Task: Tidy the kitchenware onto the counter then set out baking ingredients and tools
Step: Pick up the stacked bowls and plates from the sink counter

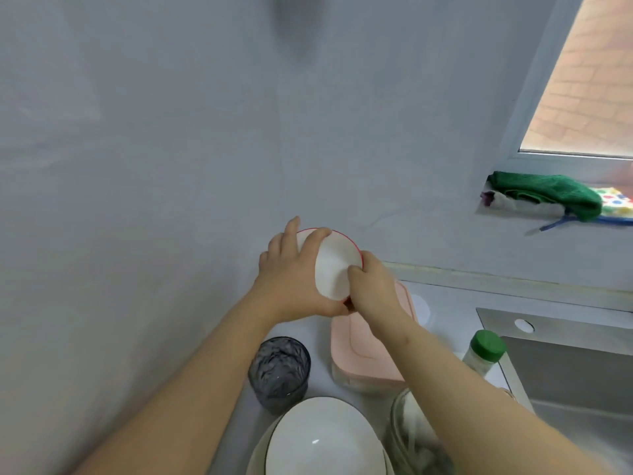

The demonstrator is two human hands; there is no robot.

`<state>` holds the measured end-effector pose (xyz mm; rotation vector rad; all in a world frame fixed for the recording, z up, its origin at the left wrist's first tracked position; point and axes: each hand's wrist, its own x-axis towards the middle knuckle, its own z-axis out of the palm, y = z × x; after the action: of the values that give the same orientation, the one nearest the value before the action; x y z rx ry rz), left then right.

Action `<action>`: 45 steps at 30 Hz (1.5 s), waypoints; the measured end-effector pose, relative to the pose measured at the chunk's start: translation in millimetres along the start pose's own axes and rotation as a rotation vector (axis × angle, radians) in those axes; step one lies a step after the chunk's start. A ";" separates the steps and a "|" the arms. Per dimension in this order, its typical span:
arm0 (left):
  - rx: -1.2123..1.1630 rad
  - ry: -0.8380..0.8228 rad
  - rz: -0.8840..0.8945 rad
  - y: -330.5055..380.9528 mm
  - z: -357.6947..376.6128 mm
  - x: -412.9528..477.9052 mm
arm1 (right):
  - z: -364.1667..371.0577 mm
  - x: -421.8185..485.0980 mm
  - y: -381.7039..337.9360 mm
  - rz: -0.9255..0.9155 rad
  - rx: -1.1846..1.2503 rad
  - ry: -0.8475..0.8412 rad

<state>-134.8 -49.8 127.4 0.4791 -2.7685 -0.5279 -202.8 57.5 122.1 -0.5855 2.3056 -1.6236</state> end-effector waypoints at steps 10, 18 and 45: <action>-0.330 -0.074 0.021 -0.3 14.2 -111.0 | -3.1 -92.7 34.9 0.173 -0.128 -0.031; -0.269 -0.162 0.038 -13.1 60.0 -153.0 | 4.9 -140.0 71.4 0.188 -0.292 0.077; -0.168 -0.254 0.087 -31.2 90.6 -171.9 | 23.2 -161.3 93.6 0.258 -0.741 0.137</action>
<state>-0.9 13.9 -1.9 0.2673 -2.9310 -0.8444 -66.4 140.8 23.3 -0.2887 2.9197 -0.6812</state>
